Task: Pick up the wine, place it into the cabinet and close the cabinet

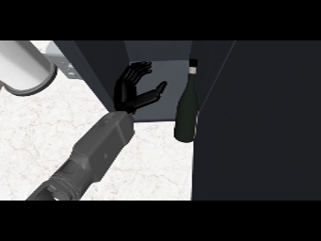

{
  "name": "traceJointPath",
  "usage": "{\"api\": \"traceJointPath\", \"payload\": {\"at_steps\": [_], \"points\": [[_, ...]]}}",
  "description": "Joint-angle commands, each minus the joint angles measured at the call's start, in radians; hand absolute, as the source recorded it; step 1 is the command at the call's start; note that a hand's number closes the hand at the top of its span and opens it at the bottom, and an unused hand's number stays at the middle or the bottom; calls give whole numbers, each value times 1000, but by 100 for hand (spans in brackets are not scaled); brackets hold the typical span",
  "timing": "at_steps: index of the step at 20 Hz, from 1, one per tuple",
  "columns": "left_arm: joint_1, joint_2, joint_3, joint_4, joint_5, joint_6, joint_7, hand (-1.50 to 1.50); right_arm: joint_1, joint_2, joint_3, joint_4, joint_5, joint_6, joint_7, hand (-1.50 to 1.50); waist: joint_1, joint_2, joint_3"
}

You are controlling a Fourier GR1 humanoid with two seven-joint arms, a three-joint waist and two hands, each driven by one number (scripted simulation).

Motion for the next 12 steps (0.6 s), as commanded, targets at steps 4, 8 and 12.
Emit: {"api": "traceJointPath", "payload": {"at_steps": [4,8,12], "points": [[56,62,13,-50,-26,-12,-62,-150,64,15,29,-10,35,18,-38,-150,40,-25,12],[83,80,-10,-172,-30,39,25,-150,-1,-8,-21,-6,-8,-11,22,-150,63,-33,12],[222,69,-98,-355,-91,67,55,-150,19,13,28,-66,15,-35,70,-150,69,-36,12]]}}
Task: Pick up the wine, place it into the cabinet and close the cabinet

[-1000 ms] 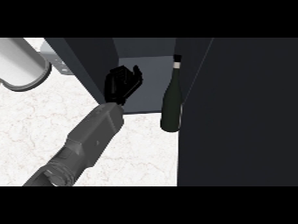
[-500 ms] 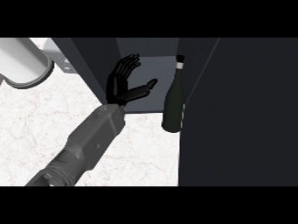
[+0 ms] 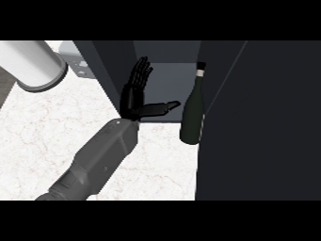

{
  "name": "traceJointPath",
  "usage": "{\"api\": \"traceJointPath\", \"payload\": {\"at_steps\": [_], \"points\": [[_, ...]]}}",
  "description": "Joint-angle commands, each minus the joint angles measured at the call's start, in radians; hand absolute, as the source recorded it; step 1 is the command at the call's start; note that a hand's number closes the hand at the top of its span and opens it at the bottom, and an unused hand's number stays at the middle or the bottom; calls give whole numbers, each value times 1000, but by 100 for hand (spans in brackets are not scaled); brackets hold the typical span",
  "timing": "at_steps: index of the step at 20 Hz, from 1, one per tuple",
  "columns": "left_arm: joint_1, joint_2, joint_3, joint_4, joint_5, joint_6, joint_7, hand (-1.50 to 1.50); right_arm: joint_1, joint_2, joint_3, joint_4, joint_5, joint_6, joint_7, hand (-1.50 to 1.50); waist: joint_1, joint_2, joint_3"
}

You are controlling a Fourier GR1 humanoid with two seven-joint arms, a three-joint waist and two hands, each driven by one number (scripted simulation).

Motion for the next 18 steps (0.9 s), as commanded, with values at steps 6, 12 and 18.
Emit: {"api": "traceJointPath", "payload": {"at_steps": [6,12,18], "points": [[261,170,-139,-524,-81,73,198,-150,4,-2,3,-29,6,-9,21,-150,31,-18,9],[460,316,-187,-970,-120,182,283,-150,-43,19,35,-25,22,-43,55,-150,26,-13,8],[622,372,-211,-1272,-221,315,375,-150,-46,-1,23,-43,11,-34,69,-150,6,-7,8]]}}
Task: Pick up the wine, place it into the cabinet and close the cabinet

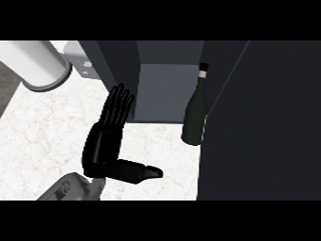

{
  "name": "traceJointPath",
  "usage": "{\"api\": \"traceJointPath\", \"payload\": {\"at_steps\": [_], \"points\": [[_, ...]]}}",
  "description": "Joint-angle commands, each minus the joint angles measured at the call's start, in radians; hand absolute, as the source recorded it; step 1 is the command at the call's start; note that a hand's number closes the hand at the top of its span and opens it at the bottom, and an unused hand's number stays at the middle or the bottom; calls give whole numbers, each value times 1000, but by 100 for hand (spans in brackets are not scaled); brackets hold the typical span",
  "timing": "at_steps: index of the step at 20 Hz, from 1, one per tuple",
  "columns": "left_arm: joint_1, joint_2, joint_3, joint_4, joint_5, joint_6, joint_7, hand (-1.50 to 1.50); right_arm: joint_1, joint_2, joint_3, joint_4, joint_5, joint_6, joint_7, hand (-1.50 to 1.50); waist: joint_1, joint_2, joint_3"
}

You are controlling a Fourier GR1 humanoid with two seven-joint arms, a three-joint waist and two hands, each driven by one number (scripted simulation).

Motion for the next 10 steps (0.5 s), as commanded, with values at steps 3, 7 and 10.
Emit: {"api": "traceJointPath", "payload": {"at_steps": [3,7,10], "points": [[165,62,-31,-291,-62,74,73,-150,-113,-56,-28,52,-12,4,63,150,-4,5,-1],[285,166,24,-376,-63,53,31,-150,40,-133,13,-51,-26,156,30,150,-2,1,-1],[308,175,14,-440,-101,122,59,-150,3,-187,72,-37,-68,227,88,150,4,1,-1]]}}
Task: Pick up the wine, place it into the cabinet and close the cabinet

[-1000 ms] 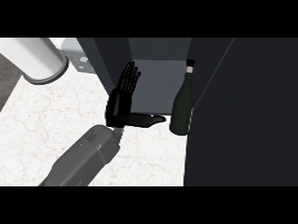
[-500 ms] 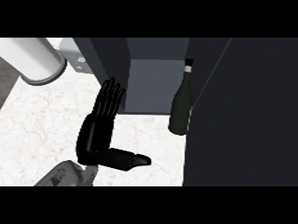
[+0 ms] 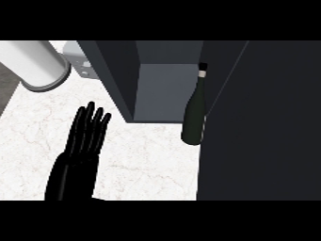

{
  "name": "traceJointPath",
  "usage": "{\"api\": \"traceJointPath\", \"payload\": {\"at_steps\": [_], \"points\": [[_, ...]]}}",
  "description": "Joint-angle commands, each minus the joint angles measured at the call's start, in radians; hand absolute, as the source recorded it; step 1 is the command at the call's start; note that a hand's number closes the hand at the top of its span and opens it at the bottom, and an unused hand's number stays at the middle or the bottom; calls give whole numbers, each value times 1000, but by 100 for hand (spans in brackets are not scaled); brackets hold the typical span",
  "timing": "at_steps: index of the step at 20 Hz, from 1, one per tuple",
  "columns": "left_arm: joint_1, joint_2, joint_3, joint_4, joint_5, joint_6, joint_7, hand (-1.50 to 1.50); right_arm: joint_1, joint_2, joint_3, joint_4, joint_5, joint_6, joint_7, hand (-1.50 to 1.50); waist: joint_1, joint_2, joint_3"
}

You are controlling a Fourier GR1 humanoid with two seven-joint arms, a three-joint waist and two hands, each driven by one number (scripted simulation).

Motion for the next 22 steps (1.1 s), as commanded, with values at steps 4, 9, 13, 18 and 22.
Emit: {"api": "traceJointPath", "payload": {"at_steps": [4,9,13,18,22], "points": [[217,136,99,-162,0,-18,-28,-150,51,-36,124,-44,-37,109,42,150,-1,1,0],[373,204,230,-214,58,-104,-107,-150,173,10,293,-164,-87,72,144,150,-1,-2,-2],[489,247,331,-260,109,-197,-135,-150,124,54,415,-172,-5,14,193,150,0,-1,-2],[630,285,461,-230,192,-384,-194,-150,68,138,610,-163,152,-92,269,150,2,-4,-3],[701,311,548,-248,220,-451,-197,-150,-135,159,699,-69,264,-213,277,150,14,-3,-3]]}}
